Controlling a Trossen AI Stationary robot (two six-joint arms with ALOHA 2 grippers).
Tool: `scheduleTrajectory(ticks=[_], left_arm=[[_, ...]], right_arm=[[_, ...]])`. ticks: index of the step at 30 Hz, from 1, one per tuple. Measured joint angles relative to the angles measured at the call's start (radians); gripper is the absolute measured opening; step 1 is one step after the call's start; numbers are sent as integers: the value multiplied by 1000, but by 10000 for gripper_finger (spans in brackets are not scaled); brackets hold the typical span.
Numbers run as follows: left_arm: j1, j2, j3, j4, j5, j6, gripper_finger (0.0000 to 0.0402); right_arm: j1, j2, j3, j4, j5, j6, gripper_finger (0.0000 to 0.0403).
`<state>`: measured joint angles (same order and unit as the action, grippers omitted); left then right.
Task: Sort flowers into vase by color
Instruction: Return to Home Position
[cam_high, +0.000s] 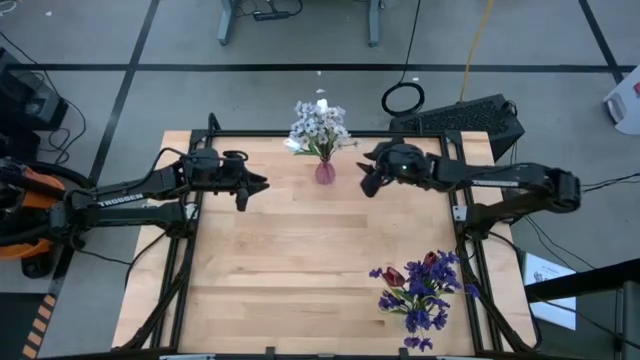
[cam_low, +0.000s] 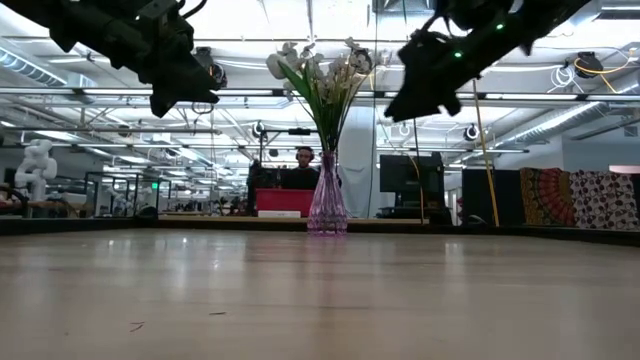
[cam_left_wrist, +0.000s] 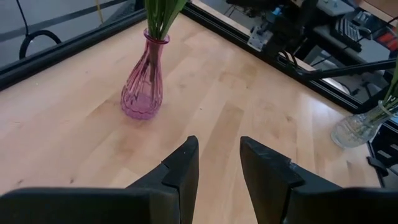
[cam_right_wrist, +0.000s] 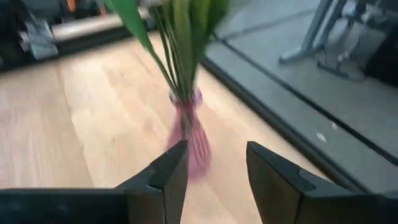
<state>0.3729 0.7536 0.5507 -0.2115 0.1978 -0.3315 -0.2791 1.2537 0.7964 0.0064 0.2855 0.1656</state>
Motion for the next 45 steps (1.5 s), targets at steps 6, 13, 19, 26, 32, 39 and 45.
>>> scheduleTrajectory(ticks=[6,13,19,26,32,39,45], left_arm=[[0,2,0,37,-23,30,123],[-127,78,0,196,-64,258,123],[-221,208,0,319,-144,348,123],[-218,189,0,194,-118,372,123],[-238,86,-85,234,-94,339,123],[-283,-127,-328,395,-94,200,123],[-330,-321,-408,441,-98,161,123]], right_arm=[[0,-93,1,-275,0,6,130],[0,-81,1,-329,0,3,92],[0,-56,1,-326,6,-8,64],[0,-48,1,-325,8,-35,35],[0,-48,1,-326,5,-47,17],[0,-49,1,-326,-3,-27,5],[0,-49,1,-326,-4,-16,2]])
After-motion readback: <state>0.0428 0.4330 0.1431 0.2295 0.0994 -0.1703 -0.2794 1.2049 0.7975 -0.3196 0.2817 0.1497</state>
